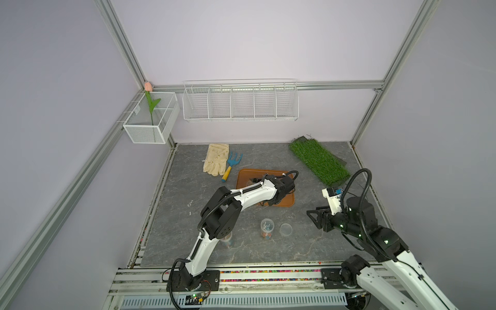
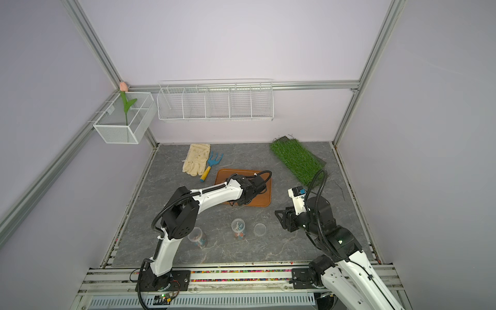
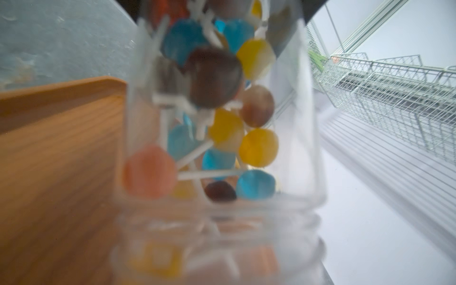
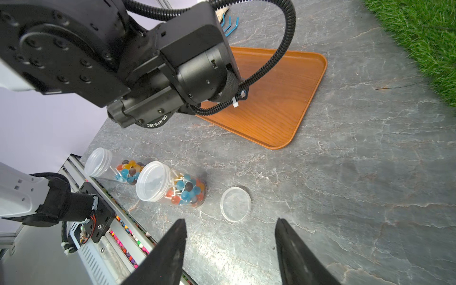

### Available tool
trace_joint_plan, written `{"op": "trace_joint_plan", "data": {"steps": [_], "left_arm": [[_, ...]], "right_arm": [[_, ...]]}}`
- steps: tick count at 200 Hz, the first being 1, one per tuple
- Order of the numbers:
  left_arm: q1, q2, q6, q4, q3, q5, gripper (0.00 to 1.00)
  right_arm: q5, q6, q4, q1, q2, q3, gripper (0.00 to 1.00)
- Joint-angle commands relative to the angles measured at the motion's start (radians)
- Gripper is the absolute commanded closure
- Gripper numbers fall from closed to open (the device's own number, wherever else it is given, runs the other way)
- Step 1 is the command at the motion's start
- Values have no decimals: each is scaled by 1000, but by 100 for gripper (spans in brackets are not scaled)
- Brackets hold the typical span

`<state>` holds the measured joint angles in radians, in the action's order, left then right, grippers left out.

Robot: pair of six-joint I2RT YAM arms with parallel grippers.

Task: Pour the candies out of the jar
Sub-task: 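Pour the candies out of the jar onto the tray.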

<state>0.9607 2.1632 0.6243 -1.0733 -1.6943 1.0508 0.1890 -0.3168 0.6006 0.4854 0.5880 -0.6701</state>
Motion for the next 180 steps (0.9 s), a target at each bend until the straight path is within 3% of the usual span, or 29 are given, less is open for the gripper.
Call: {"op": "trace_joint_plan", "data": {"steps": [1, 180], "left_arm": [[13, 6, 52, 15, 17, 103, 52], [44, 64, 132, 110, 55, 114, 52]], "right_arm": [[33, 13, -29, -6, 10, 11, 39], [40, 31, 23, -5, 21, -21, 39]]}}
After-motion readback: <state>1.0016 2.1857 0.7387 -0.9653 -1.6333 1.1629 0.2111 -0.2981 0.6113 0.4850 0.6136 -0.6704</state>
